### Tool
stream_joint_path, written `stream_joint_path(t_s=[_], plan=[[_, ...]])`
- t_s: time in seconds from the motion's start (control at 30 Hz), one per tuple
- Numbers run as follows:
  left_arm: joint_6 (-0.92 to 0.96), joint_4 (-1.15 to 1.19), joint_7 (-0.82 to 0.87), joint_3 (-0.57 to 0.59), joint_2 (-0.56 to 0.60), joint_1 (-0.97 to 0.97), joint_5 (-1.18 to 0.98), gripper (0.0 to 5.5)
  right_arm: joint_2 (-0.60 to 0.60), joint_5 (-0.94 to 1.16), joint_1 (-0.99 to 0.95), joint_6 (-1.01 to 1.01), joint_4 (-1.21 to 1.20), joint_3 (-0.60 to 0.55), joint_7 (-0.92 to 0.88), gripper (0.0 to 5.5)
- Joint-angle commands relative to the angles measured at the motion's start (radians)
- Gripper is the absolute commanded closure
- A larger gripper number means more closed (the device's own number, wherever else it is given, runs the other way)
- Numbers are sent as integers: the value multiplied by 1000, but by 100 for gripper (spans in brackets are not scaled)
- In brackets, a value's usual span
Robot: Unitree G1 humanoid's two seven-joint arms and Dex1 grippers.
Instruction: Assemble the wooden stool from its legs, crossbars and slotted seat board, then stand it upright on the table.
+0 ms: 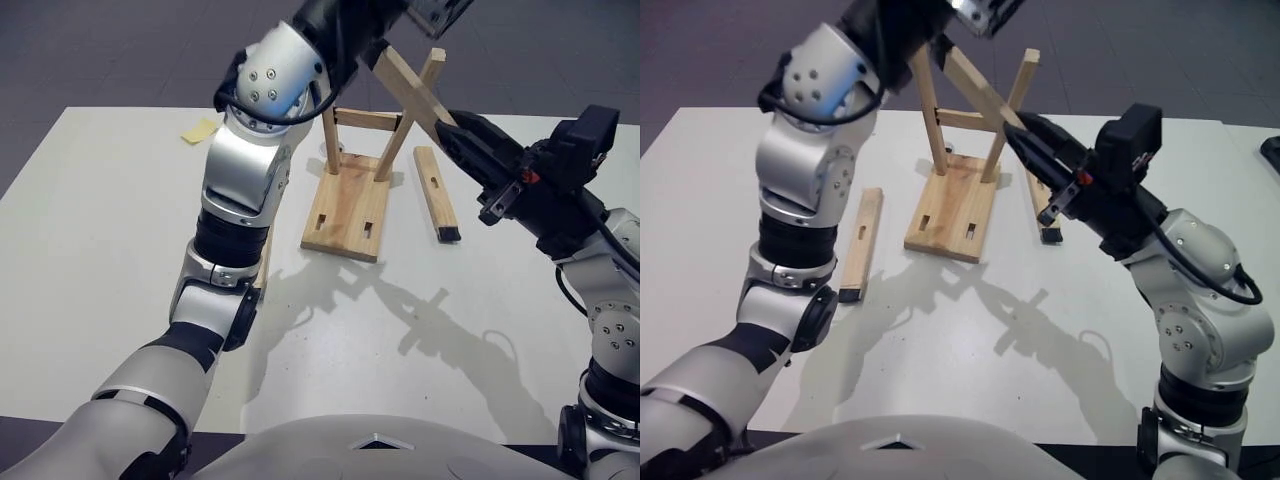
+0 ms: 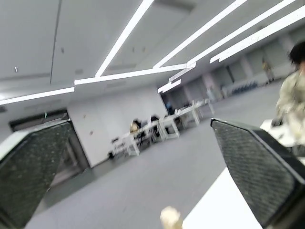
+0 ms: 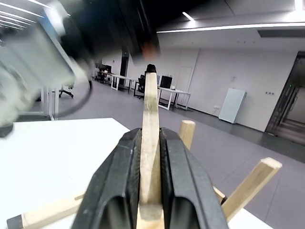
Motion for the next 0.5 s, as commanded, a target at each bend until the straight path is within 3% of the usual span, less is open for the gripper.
stream_joint_path(t_s=[0.03, 0.5], plan=[[11, 41, 4, 9, 39, 85, 40, 10, 12, 77, -38, -26, -20, -46, -23, 509], [13, 16, -23, -15, -4, 184, 27, 10, 77, 114, -116, -66, 12, -7, -109, 509]])
